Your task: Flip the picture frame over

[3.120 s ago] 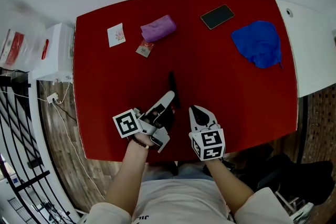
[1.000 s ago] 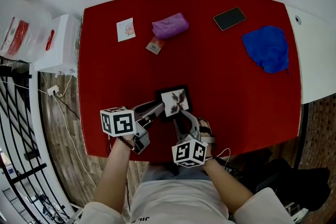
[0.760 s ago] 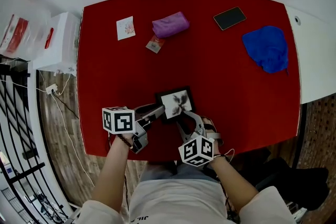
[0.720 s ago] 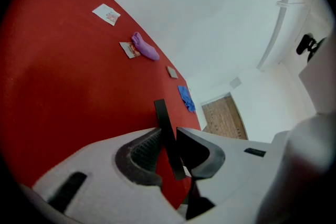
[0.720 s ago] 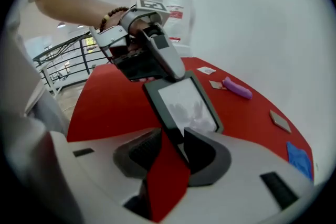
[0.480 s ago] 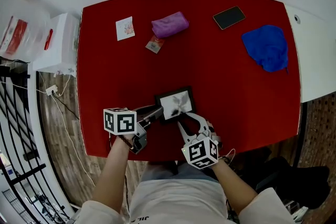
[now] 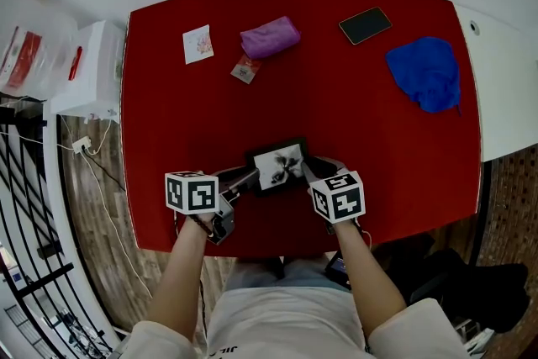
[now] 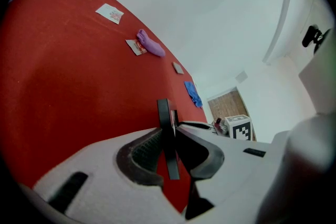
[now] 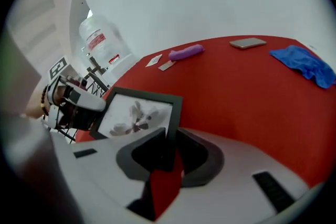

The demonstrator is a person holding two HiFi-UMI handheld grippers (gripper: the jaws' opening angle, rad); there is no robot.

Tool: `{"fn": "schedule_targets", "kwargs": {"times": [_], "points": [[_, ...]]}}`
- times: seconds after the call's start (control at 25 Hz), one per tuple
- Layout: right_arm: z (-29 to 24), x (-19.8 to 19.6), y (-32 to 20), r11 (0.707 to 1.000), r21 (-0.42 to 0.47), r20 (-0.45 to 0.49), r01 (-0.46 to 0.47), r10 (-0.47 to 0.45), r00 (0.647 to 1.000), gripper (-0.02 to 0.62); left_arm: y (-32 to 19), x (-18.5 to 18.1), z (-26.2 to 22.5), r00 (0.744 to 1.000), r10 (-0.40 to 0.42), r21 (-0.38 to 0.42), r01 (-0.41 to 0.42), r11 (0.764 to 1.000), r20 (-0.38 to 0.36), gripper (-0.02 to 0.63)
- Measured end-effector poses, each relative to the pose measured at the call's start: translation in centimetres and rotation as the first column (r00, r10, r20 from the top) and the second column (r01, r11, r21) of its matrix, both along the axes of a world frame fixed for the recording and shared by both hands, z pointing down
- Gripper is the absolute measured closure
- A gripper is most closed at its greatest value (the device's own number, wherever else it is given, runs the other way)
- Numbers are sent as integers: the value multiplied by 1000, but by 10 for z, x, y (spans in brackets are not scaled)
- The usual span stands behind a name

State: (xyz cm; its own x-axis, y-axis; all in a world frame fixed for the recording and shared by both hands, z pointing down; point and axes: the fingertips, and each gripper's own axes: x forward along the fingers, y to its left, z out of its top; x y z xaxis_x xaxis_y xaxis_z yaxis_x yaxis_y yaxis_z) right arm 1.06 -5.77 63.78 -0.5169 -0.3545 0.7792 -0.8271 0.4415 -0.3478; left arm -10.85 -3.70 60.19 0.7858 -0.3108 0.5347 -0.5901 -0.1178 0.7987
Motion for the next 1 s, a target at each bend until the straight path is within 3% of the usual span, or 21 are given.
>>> {"fn": "schedule_targets", "kwargs": {"times": [0.12, 0.28, 0.48, 0.64, 1.0], "points": [[-5, 2, 1, 1000, -8, 9, -18, 18, 1000, 529, 2, -2, 6, 998, 19, 7, -20, 1000, 52, 526], [-13, 7, 2, 998, 65, -93, -19, 25, 995, 533, 4, -1, 19, 982, 44, 29, -50, 998, 184, 526], [-13, 10, 2, 991, 91, -121, -94, 104, 987, 535, -4, -2, 29, 953, -3, 66, -18, 998, 303, 525], [-9, 9, -2, 991, 97, -138, -97, 109, 984, 535, -13, -6, 37, 924, -48, 94, 13, 995, 378, 515], [0, 8, -7, 988, 122, -184, -92, 114, 976, 534, -21, -10, 51, 878, -160, 128, 114, 985, 450, 514]]}}
